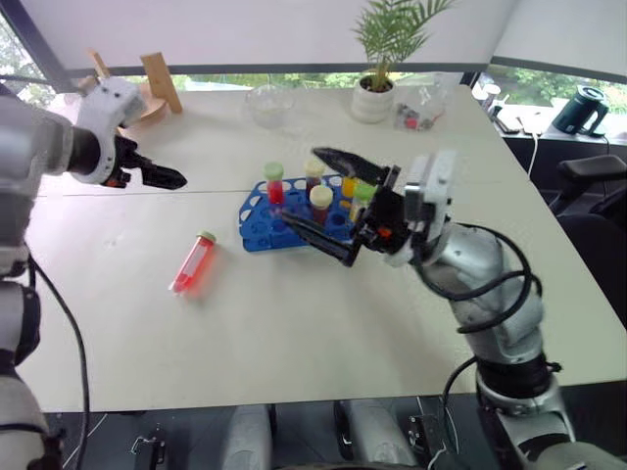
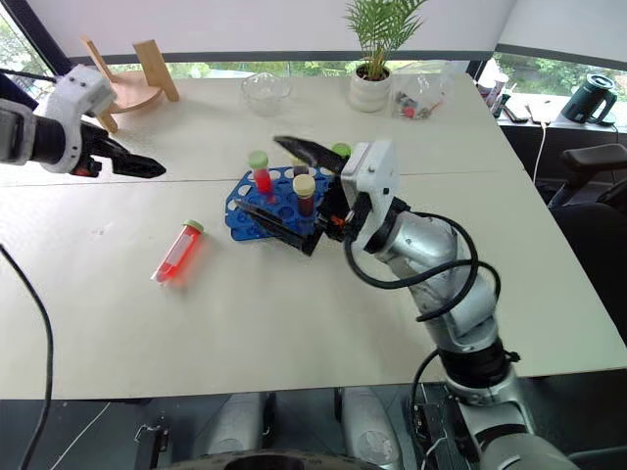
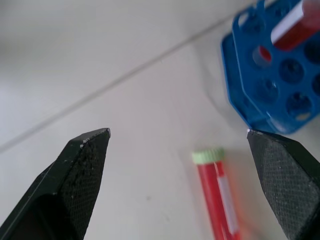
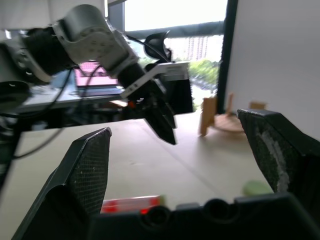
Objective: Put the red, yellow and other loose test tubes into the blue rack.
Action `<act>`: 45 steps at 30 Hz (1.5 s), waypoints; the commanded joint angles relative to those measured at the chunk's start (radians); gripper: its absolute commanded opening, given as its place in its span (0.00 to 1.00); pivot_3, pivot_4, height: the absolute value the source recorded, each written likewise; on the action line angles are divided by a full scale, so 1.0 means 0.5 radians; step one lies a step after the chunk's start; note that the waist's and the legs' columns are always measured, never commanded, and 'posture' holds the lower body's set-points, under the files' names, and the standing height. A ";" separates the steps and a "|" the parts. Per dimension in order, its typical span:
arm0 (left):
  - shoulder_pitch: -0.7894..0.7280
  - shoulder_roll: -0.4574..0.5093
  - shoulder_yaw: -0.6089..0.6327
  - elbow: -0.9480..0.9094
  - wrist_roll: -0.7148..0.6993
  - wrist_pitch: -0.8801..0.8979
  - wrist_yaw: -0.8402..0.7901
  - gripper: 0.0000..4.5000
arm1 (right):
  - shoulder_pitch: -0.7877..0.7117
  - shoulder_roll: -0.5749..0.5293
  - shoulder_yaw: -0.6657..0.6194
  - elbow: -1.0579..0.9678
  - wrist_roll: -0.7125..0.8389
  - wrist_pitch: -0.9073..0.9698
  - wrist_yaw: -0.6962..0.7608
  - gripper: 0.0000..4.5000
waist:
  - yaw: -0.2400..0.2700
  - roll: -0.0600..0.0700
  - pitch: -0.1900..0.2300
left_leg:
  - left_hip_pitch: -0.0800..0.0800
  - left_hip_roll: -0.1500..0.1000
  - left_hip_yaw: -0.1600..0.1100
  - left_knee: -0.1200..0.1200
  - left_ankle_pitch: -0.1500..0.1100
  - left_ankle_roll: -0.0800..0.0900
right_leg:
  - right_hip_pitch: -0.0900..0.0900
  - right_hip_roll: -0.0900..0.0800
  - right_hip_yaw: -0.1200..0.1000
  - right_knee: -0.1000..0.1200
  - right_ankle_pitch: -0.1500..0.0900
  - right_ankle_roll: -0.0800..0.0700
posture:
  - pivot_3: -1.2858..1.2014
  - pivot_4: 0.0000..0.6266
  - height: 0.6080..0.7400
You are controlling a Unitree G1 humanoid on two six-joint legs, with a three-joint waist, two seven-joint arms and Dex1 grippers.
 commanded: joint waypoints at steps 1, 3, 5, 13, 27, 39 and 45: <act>-0.153 -0.065 -0.381 0.156 0.061 0.179 -0.245 1.00 | -0.054 -0.218 -0.073 -0.207 0.523 0.379 0.155 0.99 | -0.008 0.000 0.001 | 0.000 0.000 0.001 0.000 0.000 0.000 | 0.000 0.000 0.001 0.000 0.000 0.000 | 0.52 0.24 1.00; -0.173 -0.131 -0.463 0.271 0.108 0.169 -0.257 1.00 | -0.068 -0.301 -0.069 -0.233 0.603 0.464 0.158 0.99 | -0.021 0.001 0.001 | 0.000 0.000 0.001 0.000 -0.001 0.002 | -0.002 0.000 0.001 -0.001 0.000 0.000 | 0.52 0.24 1.00; -0.136 -0.198 -0.510 0.318 0.145 0.200 -0.200 1.00 | -0.050 -0.355 -0.072 -0.237 0.597 0.481 0.167 0.99 | -0.029 0.000 0.002 | -0.001 0.002 0.000 -0.001 -0.001 0.003 | -0.005 0.003 0.002 0.001 -0.001 -0.002 | 0.52 0.24 1.00; -0.005 -0.306 -0.594 0.396 0.140 0.276 -0.152 1.00 | -0.032 -0.345 -0.065 -0.273 0.597 0.520 0.004 0.99 | -0.022 -0.001 0.003 | -0.005 0.002 0.001 0.000 -0.001 0.003 | -0.010 0.002 0.003 0.002 -0.001 -0.002 | 0.52 0.24 1.00; 0.143 -0.634 -0.332 0.703 0.264 0.093 0.077 0.18 | -0.030 -0.320 -0.043 -0.208 0.486 0.499 -0.127 1.00 | 0.018 0.002 0.001 | -0.003 -0.002 0.001 0.003 -0.001 0.003 | -0.005 -0.001 0.002 0.003 -0.001 -0.001 | 0.52 0.24 1.00; 0.752 -0.562 1.319 -0.231 -0.375 -1.184 0.111 0.17 | 0.370 -0.496 -0.291 -0.028 0.246 0.377 -0.040 1.00 | 0.103 -0.001 0.005 | -0.001 -0.001 -0.004 0.011 0.004 -0.006 | 0.006 -0.006 -0.004 0.001 -0.001 -0.001 | 0.52 0.24 1.00; 1.205 -0.992 1.573 -0.797 -0.466 -1.584 0.499 0.17 | 0.351 -0.570 -0.363 0.151 0.237 0.391 0.088 1.00 | 0.085 0.005 0.001 | 0.009 -0.005 0.001 0.009 0.004 -0.006 | 0.017 -0.010 0.001 -0.005 0.003 0.006 | 0.52 0.24 1.00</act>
